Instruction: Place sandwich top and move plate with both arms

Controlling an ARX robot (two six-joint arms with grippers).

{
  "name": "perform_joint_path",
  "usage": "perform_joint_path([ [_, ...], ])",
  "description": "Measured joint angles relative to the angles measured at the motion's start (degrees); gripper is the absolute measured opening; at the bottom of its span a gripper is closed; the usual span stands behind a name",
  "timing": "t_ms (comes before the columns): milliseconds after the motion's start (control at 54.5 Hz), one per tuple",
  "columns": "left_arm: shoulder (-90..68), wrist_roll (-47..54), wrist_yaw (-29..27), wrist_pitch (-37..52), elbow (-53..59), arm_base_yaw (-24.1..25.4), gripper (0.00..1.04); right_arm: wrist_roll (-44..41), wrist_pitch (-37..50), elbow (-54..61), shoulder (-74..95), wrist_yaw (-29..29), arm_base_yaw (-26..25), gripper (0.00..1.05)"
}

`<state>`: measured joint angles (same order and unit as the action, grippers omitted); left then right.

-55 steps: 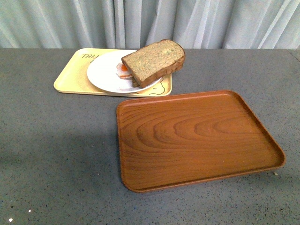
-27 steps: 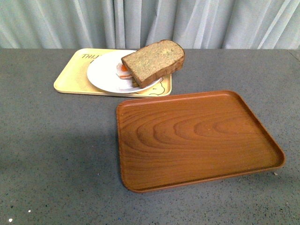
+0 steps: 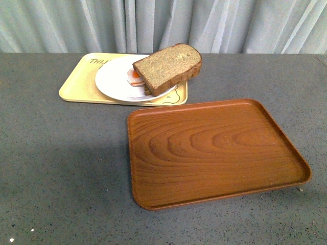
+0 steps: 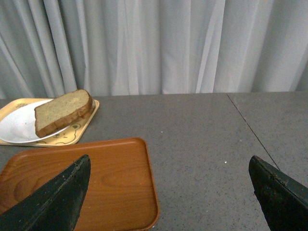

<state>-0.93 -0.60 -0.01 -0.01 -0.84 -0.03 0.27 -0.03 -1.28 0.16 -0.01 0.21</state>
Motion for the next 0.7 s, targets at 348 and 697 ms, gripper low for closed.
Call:
perform_joint_path([
  [348, 0.02, 0.00, 0.00, 0.00, 0.00, 0.00, 0.27, 0.00, 0.00, 0.00, 0.00, 0.02, 0.00, 0.96],
  [697, 0.04, 0.00, 0.00, 0.00, 0.00, 0.00, 0.92, 0.00, 0.00, 0.00, 0.00, 0.02, 0.00, 0.96],
])
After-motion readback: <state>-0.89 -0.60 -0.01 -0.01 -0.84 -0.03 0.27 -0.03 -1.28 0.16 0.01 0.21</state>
